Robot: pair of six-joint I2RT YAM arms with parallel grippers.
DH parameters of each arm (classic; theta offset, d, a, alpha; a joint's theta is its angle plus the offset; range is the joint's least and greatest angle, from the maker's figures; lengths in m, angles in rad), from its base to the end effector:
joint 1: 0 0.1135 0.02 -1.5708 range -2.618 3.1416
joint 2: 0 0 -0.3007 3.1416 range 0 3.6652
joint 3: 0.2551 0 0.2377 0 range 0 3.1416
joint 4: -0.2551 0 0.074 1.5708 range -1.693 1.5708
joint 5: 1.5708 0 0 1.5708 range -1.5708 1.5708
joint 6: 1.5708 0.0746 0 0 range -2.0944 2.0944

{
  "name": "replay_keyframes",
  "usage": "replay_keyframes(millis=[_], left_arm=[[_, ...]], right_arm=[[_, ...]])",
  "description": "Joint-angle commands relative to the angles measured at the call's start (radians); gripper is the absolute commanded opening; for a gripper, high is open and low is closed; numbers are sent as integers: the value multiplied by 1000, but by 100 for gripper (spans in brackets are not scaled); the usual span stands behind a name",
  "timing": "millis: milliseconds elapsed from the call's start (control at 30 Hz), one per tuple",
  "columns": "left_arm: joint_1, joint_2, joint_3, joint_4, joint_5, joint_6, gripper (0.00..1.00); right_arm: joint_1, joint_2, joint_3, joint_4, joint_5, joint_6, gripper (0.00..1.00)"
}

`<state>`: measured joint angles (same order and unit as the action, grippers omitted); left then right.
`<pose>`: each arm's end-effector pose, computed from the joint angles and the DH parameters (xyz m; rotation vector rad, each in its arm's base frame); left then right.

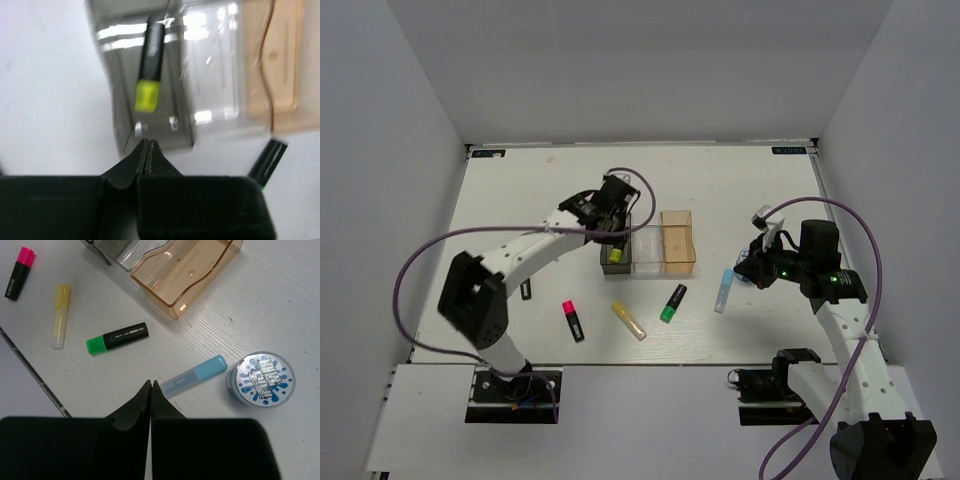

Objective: Sort the stationery into containers
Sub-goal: Place the pen in the storage box, then pick up the pen from the center of the board.

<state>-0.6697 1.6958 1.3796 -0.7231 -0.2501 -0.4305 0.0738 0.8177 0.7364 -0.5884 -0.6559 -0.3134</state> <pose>0.3007 -0.2145 0.2712 0.2185 2.5526 -0.0900 0.1491 0.0566 0.2914 -0.7478 2.0066 0.5916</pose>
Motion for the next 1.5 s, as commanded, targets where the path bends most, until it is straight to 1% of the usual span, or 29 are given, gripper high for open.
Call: replay_keyframes(millis=[0, 33, 67, 100, 133, 167, 200, 233, 267, 333, 400, 733, 833, 1033, 1100, 1200, 1233, 1300, 1333, 1367, 1400, 1433, 1467], left_arm=[[-57, -252, -129, -138, -213, -181, 12], [-57, -283, -158, -210, -254, -288, 22], [-57, -348, -257, -235, -268, -328, 37], [-59, -417, -298, -257, -271, -402, 44], [-59, -450, -385, -245, -262, -433, 50], [-60, -517, -427, -205, -232, -491, 54], [-64, -566, -498, -190, -221, -513, 55], [-68, -581, -543, -187, -221, -533, 55], [-74, -600, -559, -191, -232, -560, 55], [-79, -599, -599, -202, -251, -590, 55], [-76, -575, -625, -180, -259, -596, 58], [-28, -421, -688, -81, -203, -586, 60], [-21, -403, -709, -67, -195, -593, 60], [-8, -364, -751, 27, -141, -590, 60], [-8, -351, -771, 40, -135, -590, 58], [-7, -329, -795, 79, -111, -599, 51], [-8, -326, -801, 86, -107, -602, 42], [-8, -326, -817, 96, -106, -605, 31], [-11, -332, -818, 90, -106, -605, 21], [-13, -334, -812, 96, -109, -602, 17], [-16, -343, -801, 65, -116, -594, 9], [-27, -357, -788, 41, -132, -594, 9], [-39, -367, -778, 22, -138, -576, 2]], right_arm=[[0, -3, -14, 3, 15, 20, 0], [3, 12, -12, -4, 10, 22, 22], [4, 26, 0, -8, 6, 28, 38], [7, 43, 7, -27, -10, 31, 50], [6, 55, 18, -37, -17, 31, 60], [9, 66, 27, -45, -40, 31, 60], [9, 86, 34, -47, -44, 36, 60], [11, 92, 32, -47, -42, 40, 60], [14, 97, 34, -44, -31, 51, 57], [20, 107, 35, -44, -30, 53, 54], [26, 112, 32, -44, -25, 60, 52], [31, 101, 29, -37, -1, 66, 52], [29, 98, 29, -39, 1, 65, 52], [29, 87, 28, -37, -5, 63, 52], [29, 86, 26, -37, -5, 65, 52], [30, 80, 27, -33, -19, 63, 52], [26, 80, 24, -33, -19, 63, 52], [27, 75, 24, -30, -19, 63, 52], [29, 75, 23, -31, -19, 63, 52], [27, 74, 21, -31, -19, 62, 52], [24, 74, 23, -33, -21, 62, 52], [24, 77, 23, -37, -21, 62, 52], [29, 77, 23, -33, -21, 54, 54]])
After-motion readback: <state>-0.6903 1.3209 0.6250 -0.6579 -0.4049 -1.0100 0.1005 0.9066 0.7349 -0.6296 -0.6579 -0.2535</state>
